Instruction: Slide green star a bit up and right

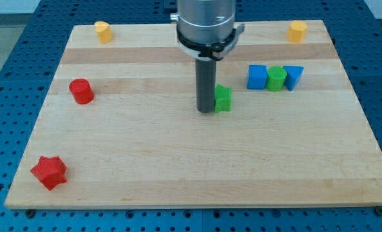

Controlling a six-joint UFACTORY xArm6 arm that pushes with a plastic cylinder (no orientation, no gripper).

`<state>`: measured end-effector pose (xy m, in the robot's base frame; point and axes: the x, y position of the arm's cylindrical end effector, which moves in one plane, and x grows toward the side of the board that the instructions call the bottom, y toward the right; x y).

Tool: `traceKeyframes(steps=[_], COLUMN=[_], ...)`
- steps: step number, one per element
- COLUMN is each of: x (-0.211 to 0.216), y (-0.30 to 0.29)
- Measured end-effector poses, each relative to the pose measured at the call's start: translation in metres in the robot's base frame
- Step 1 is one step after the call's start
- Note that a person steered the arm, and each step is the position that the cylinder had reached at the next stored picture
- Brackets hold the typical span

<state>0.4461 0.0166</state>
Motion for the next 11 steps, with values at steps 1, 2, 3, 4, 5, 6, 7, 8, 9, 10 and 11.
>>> traceKeyframes(steps=[1, 2, 3, 4, 5, 6, 7, 8, 9, 10, 11], x=[0.005, 0.020, 0.021, 0.019, 0.007, -0.008, -0.021, -0.029, -0.032, -0.037, -0.042], y=[0.002, 0.006, 0.013, 0.018, 0.018, 0.020, 0.022, 0.023, 0.023, 0.023, 0.023])
